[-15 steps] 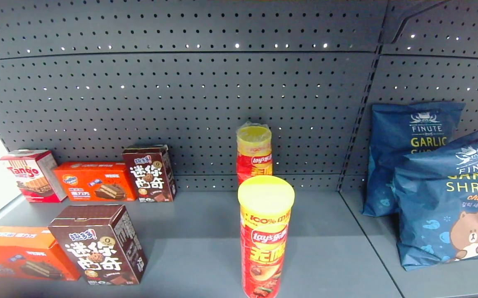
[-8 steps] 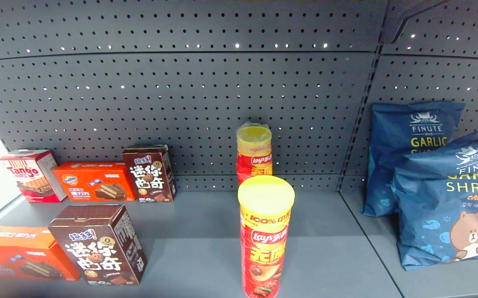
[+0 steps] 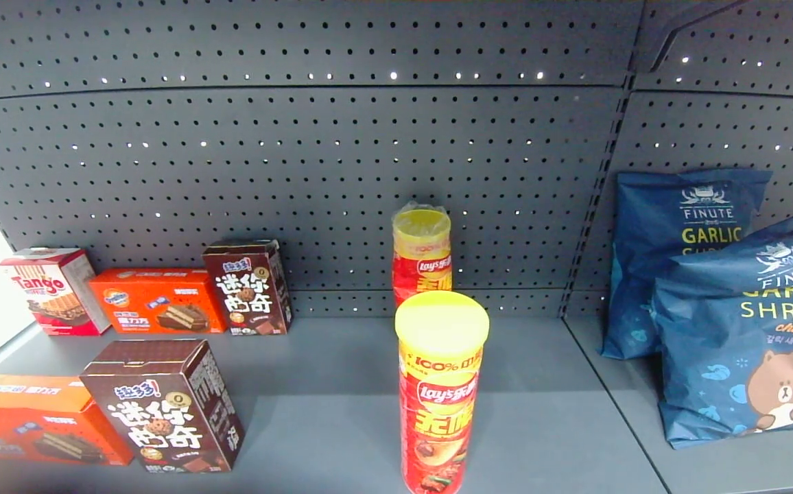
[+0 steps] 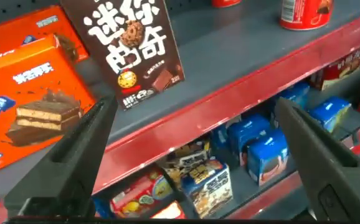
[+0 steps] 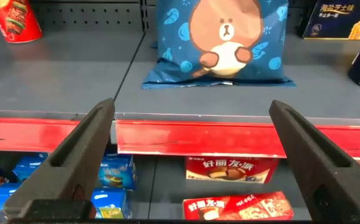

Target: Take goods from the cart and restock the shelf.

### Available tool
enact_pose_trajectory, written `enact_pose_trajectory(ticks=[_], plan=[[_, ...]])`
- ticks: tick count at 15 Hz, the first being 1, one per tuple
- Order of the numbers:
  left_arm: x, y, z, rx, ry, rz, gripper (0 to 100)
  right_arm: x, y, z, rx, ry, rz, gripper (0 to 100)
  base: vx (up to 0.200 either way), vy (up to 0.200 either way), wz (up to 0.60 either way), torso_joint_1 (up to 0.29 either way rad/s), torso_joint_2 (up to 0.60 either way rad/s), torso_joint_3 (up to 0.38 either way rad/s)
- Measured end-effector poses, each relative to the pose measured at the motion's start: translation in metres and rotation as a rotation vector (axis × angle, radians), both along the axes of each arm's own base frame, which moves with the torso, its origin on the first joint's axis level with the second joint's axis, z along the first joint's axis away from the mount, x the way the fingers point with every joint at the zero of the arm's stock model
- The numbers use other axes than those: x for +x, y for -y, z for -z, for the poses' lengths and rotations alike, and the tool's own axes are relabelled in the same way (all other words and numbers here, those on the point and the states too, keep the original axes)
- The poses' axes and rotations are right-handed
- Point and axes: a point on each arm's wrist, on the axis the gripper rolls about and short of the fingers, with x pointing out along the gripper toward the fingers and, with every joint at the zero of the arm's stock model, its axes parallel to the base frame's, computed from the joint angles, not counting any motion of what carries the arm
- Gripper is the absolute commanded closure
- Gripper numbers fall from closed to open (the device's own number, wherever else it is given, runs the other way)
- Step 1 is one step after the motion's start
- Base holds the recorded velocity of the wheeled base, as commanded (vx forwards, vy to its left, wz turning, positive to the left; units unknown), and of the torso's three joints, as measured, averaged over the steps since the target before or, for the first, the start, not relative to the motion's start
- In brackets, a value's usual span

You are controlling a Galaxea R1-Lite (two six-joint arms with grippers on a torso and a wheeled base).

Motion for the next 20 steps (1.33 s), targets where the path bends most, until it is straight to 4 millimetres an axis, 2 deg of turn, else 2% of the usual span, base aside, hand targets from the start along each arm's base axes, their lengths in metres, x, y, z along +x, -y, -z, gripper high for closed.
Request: enact_pose_trajectory(ticks=[1, 4, 6, 8, 10, 12, 16, 20], plan=[[0.0003, -0.0008, -0.0003, 0.002, 0.001, -0.039, 0, 0.0000, 0.0000, 0.0000, 0.000, 0.000, 0.000, 0, 0.000, 0.000, 0.00, 0.000, 0.00, 0.000], [0.0021, -0.0068, -0.0018, 0.004, 0.016, -0.319, 0, 0.0000, 0.0000, 0.0000, 0.000, 0.000, 0.000, 0, 0.000, 0.000, 0.00, 0.000, 0.00, 0.000], [0.0036, -0.0077, -0.0036, -0.041, 0.054, -0.379, 0, 0.0000, 0.0000, 0.0000, 0.000, 0.000, 0.001, 0, 0.000, 0.000, 0.00, 0.000, 0.00, 0.000], [0.0039, -0.0051, -0.0009, -0.058, 0.039, -0.257, 0, 0.0000, 0.0000, 0.0000, 0.000, 0.000, 0.000, 0, 0.000, 0.000, 0.00, 0.000, 0.00, 0.000], [0.0024, -0.0008, 0.0050, -0.044, -0.018, -0.044, 0, 0.0000, 0.0000, 0.0000, 0.000, 0.000, 0.000, 0, 0.000, 0.000, 0.00, 0.000, 0.00, 0.000], [0.0017, -0.0010, 0.0054, -0.039, -0.039, 0.038, 0, 0.0000, 0.0000, 0.0000, 0.000, 0.000, 0.000, 0, 0.000, 0.000, 0.00, 0.000, 0.00, 0.000], [-0.0006, -0.0024, 0.0051, -0.063, -0.013, 0.064, 0, 0.0000, 0.0000, 0.0000, 0.000, 0.000, 0.000, 0, 0.000, 0.000, 0.00, 0.000, 0.00, 0.000], [-0.0014, -0.0064, 0.0062, -0.184, -0.006, -0.095, 0, 0.0000, 0.0000, 0.0000, 0.000, 0.000, 0.000, 0, 0.000, 0.000, 0.00, 0.000, 0.00, 0.000]])
